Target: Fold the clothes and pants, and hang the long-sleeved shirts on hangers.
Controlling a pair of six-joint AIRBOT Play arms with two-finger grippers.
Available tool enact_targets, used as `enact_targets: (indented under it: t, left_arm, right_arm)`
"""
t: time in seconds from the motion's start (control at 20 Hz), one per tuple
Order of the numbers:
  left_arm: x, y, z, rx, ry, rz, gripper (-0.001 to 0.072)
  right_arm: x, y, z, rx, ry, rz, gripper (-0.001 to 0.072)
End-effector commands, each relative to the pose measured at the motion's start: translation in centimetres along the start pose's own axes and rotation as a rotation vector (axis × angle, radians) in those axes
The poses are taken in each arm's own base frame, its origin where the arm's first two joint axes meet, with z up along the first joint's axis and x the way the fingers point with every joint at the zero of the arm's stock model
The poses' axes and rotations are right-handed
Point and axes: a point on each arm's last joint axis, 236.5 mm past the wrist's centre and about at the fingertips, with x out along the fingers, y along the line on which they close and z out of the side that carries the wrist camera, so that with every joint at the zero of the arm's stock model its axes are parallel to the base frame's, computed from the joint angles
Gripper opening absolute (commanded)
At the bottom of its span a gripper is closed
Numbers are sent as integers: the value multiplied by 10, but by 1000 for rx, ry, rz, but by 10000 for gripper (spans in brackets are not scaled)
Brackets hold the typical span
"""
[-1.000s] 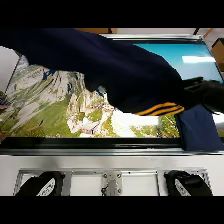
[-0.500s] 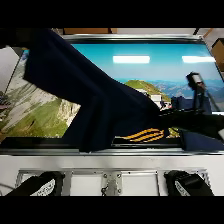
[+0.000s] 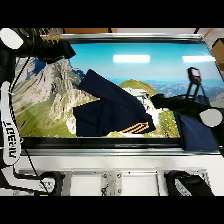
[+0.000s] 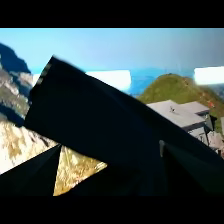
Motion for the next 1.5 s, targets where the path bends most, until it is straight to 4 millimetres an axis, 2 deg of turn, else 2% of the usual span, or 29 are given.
enact_targets:
  t: [0.0, 0.1, 0.2, 0.3, 0.35, 0.45, 0.5, 0.65, 0.85, 0.9, 0.95, 1.0, 1.15, 1.2, 1.3, 1.45]
  left_arm:
    - [7, 43, -63, -112, 185, 55, 668]
    - [13, 54, -128, -171, 293, 73, 668]
    - [21, 60, -209, -221, 422, 90, 669]
    - [25, 67, -283, -272, 520, 109, 669]
    - [29, 70, -314, -324, 543, 120, 669]
    - [36, 73, -354, -412, 547, 114, 668]
    - [41, 73, -365, -459, 539, 106, 669]
    - [56, 64, -379, -546, 532, 63, 669]
    - [74, 44, -382, -485, 591, 38, 667]
    - [78, 41, -381, -464, 600, 37, 488]
    - [80, 39, -377, -455, 601, 33, 200]
    - [81, 38, -371, -449, 591, 29, 22]
    - [73, 43, -344, -416, 517, 31, 3]
    - [70, 43, -338, -413, 495, 27, 3]
    - [63, 42, -330, -384, 465, 28, 3]
    - [59, 39, -324, -375, 442, 20, 3]
  right_arm:
    - [-27, -38, 32, 68, -99, -82, 691]
    - [-35, -41, 22, 77, -62, -91, 691]
    - [-35, -39, 9, 71, -11, -85, 691]
    - [-35, -39, 5, 73, 7, -84, 691]
    - [-35, -38, 5, 73, 5, -84, 691]
    - [-35, -39, 6, 73, 4, -84, 691]
    - [-35, -38, 6, 74, 4, -83, 691]
    - [-34, -37, 6, 80, 4, -76, 691]
    - [-34, -36, 1, 91, 20, -70, 691]
    - [-33, -42, -7, 101, 54, -82, 691]
    - [-32, -51, -21, 127, 107, -98, 691]
    - [-31, -65, -42, 176, 175, -122, 691]
    - [-20, -111, -120, 403, 355, -200, 692]
    - [-13, -117, -144, 463, 400, -202, 692]
    - [9, -112, -177, 581, 450, -153, 692]
    - [47, -94, -191, 652, 445, -58, 692]
